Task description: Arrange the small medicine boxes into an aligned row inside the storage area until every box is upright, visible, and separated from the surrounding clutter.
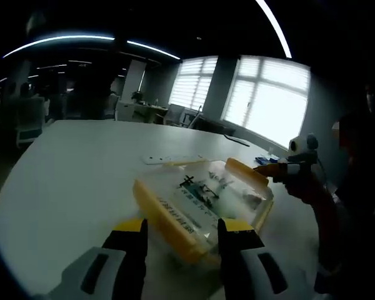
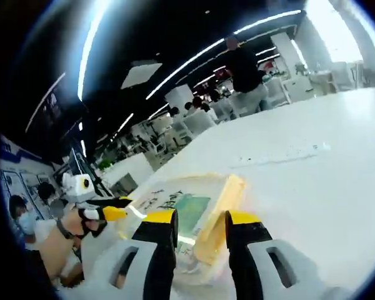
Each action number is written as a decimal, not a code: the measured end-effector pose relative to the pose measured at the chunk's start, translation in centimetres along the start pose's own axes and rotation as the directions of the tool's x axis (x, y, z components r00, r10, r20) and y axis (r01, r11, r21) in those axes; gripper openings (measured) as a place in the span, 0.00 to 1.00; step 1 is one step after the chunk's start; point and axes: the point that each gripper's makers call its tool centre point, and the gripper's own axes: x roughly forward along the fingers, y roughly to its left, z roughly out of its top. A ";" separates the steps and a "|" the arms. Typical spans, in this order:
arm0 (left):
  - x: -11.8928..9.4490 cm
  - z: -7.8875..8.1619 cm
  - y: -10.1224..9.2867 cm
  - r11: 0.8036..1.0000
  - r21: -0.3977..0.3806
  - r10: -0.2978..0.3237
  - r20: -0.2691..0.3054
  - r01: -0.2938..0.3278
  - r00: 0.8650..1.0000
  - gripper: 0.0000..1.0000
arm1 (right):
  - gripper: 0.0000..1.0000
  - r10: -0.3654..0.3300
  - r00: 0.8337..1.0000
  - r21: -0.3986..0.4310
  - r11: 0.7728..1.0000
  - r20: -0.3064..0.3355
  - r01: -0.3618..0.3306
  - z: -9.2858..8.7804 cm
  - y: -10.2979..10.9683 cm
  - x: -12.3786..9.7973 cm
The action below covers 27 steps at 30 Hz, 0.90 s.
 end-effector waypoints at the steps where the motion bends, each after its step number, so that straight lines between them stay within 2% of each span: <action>1: 0.0 0.0 0.0 1.000 0.000 0.001 0.000 -0.001 1.000 0.45 | 0.17 -0.025 0.999 -0.001 1.000 -0.030 0.025 -0.5 -0.4 -0.2; 4: -0.1 0.0 0.2 1.000 0.001 0.004 -0.001 -0.004 1.000 0.45 | 0.13 -0.001 1.000 0.059 0.998 -0.015 0.002 0.1 -0.8 -0.6; 7: -0.3 0.0 0.3 1.000 0.005 0.008 -0.004 -0.008 1.000 0.45 | 0.11 0.041 0.999 0.195 0.980 -0.020 -0.036 0.0 -1.1 -0.8; 8: -0.4 0.0 0.4 1.000 0.011 0.012 -0.006 -0.012 1.000 0.45 | 0.10 0.055 0.998 0.254 0.966 -0.020 -0.048 -0.1 -1.5 -1.0; 10: -0.5 0.1 0.5 1.000 0.014 0.015 -0.008 -0.014 1.000 0.45 | 0.08 0.063 0.998 0.307 0.950 -0.027 -0.052 -0.4 -2.0 -1.4; 11: -0.5 0.1 0.5 1.000 0.015 0.016 -0.010 -0.016 1.000 0.45 | 0.07 0.084 0.996 0.359 0.931 -0.025 -0.070 -0.7 -2.3 -1.5; 12: -0.4 0.1 0.7 1.000 0.008 0.020 -0.009 -0.020 1.000 0.46 | 0.07 0.092 0.995 0.380 0.922 -0.032 -0.073 -1.2 -2.5 -1.5; 13: -0.3 0.1 0.8 1.000 0.002 0.021 -0.009 -0.021 1.000 0.47 | 0.07 0.116 0.993 0.403 0.909 0.001 -0.106 -0.9 -2.4 -1.4; 14: -0.2 0.1 0.8 1.000 -0.001 0.018 -0.008 -0.018 1.000 0.47 | 0.07 0.114 0.993 0.412 0.904 0.020 -0.112 -0.7 -2.5 -1.4; 18: 0.5 0.1 0.2 0.999 -0.043 -0.018 -0.012 0.017 1.000 0.45 | 0.07 0.079 0.996 0.352 0.932 0.035 -0.086 -0.4 -2.7 -1.1; 20: 0.8 0.1 -0.1 0.999 -0.043 -0.022 -0.011 0.022 1.000 0.44 | 0.07 0.077 0.997 0.333 0.940 0.017 -0.078 -0.5 -2.7 -1.1; 25: 1.1 0.4 -0.8 1.000 0.003 0.001 -0.020 -0.001 1.000 0.47 | 0.07 0.062 0.998 0.322 0.945 -0.004 -0.058 -1.1 -2.9 -1.6; 27: 1.2 0.8 -0.4 0.999 0.029 0.018 -0.024 -0.018 1.000 0.47 | 0.08 0.057 0.998 0.309 0.950 -0.027 -0.046 -1.2 -3.0 -1.4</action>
